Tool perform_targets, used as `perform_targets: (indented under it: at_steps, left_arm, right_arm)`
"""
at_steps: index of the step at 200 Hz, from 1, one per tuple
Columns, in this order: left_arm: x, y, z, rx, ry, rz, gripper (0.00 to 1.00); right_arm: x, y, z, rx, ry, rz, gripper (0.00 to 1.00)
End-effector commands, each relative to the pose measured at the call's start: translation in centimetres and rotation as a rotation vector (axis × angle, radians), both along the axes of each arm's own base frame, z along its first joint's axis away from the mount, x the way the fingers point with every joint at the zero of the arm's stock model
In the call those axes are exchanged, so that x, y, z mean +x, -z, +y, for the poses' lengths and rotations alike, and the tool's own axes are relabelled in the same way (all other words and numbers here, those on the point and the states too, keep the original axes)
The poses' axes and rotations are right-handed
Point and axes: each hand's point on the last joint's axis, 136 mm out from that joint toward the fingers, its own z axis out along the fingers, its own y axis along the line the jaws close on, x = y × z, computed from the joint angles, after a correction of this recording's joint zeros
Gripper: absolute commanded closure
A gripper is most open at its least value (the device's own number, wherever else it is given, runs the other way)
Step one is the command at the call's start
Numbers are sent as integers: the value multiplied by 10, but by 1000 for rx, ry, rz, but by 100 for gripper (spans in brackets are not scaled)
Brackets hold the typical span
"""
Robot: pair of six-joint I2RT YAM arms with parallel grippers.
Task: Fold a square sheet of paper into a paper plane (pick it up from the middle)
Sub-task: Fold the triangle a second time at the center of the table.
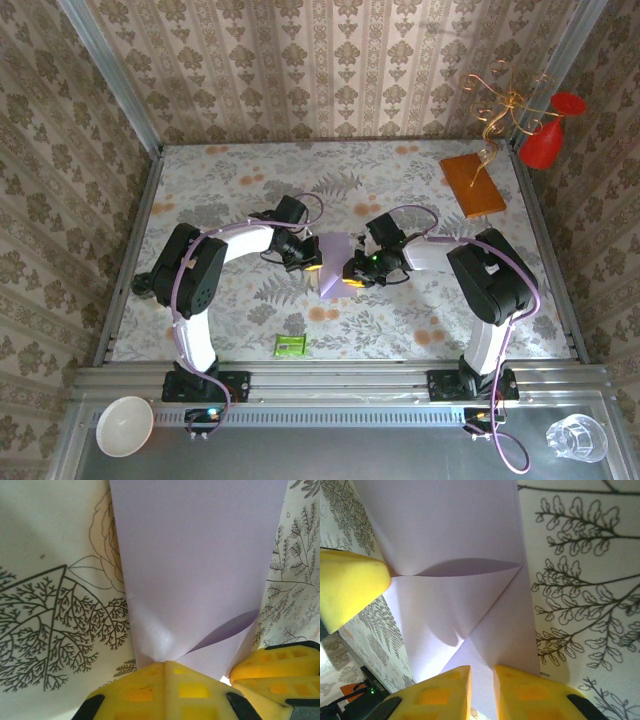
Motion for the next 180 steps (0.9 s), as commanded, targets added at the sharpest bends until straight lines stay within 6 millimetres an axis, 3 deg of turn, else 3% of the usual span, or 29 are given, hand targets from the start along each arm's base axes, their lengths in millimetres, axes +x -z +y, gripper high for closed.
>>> perform_targets:
  at_steps: [1, 180]
  left_arm:
    - [8, -2, -1, -2, 18, -10, 97]
    - [-1, 6, 7, 20, -7, 13, 97]
  right_arm:
    - [-16, 23, -15, -96, 4, 69, 78]
    - [-8, 19, -16, -105, 4, 40, 79]
